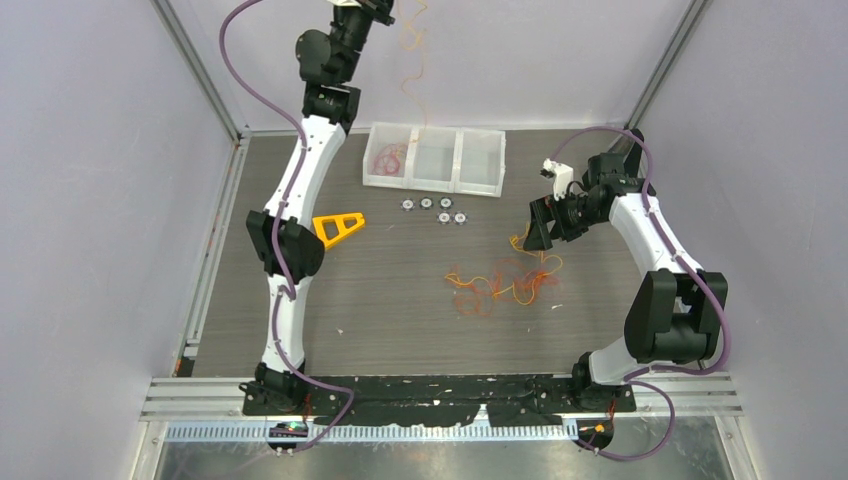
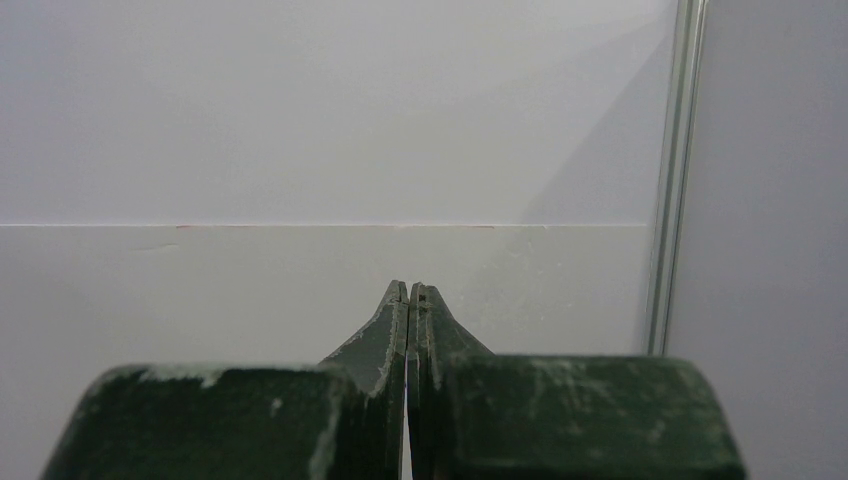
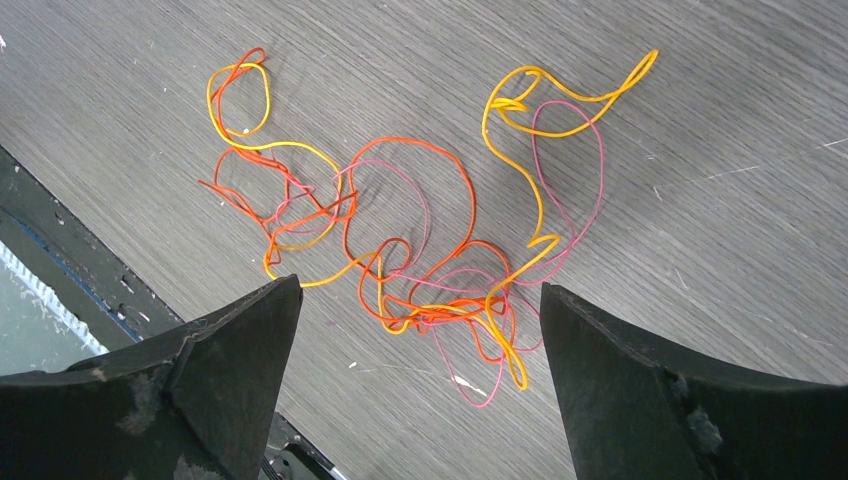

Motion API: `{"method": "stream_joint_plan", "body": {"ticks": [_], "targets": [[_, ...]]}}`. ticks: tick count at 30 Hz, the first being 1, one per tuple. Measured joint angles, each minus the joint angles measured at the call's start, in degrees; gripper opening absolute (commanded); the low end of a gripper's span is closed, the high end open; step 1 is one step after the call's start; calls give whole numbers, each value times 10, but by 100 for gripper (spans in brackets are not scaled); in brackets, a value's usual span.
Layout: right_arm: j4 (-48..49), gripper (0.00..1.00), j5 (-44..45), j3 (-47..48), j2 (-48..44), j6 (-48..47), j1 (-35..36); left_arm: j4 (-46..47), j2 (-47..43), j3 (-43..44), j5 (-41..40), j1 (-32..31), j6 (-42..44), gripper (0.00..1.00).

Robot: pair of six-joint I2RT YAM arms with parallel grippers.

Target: Untangle the cables

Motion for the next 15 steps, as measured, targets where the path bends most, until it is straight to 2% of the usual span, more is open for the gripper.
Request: {"method": "stream_joint_plan", "body": {"ticks": [15], "targets": [[0,95,0,1,1,0,0,25,0,0,8,-16,-5,0]]}}
